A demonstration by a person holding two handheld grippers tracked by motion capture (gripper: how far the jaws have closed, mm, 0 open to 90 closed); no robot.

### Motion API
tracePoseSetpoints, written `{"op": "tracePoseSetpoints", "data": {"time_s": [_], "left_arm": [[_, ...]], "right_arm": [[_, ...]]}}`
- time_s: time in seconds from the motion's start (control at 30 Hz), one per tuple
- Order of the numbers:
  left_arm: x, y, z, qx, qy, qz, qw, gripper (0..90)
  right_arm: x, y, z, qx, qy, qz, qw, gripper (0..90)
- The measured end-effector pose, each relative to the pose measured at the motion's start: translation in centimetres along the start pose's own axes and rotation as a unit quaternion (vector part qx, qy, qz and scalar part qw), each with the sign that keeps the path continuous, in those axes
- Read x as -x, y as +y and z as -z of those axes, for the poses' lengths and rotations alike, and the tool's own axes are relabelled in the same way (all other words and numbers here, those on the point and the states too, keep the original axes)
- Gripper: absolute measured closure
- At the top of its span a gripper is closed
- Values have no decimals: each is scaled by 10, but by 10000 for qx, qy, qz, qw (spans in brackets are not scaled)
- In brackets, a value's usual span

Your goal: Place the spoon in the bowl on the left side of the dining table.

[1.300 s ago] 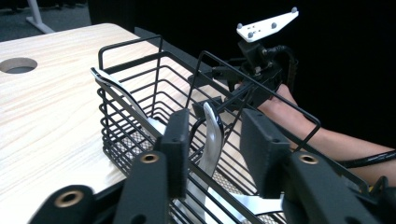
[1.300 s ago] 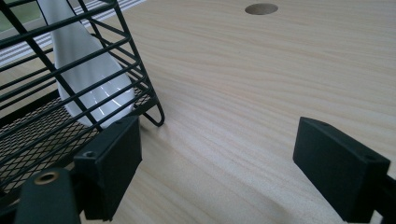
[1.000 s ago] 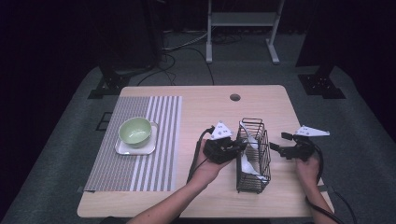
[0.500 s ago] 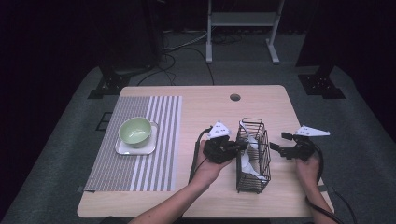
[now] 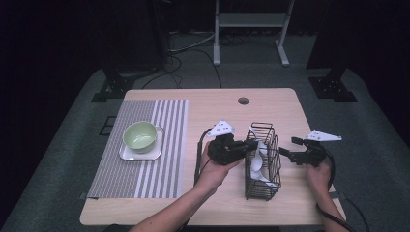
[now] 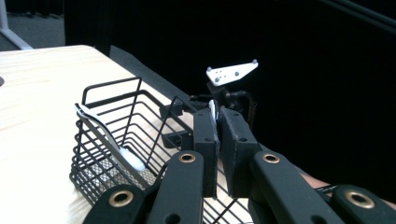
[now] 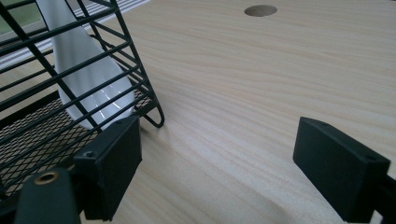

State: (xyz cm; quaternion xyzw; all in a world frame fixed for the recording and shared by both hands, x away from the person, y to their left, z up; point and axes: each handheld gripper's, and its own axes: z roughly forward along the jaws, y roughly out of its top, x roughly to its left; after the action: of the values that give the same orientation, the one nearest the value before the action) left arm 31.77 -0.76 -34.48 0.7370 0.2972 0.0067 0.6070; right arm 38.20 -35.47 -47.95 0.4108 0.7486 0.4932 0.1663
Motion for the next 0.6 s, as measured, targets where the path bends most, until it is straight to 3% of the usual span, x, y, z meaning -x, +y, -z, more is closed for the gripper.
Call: {"op": "tracePoseSetpoints", "data": {"time_s": [0.33,0.6], "left_arm": [[3,12,7,77,-295,103,9995,854],[6,23,12,224,-354,110,9991,854]], "right_arm": [[0,0,-1,-26,-23,11,10000,143],[0,0,-1,-20,-36,9,10000,142]]}}
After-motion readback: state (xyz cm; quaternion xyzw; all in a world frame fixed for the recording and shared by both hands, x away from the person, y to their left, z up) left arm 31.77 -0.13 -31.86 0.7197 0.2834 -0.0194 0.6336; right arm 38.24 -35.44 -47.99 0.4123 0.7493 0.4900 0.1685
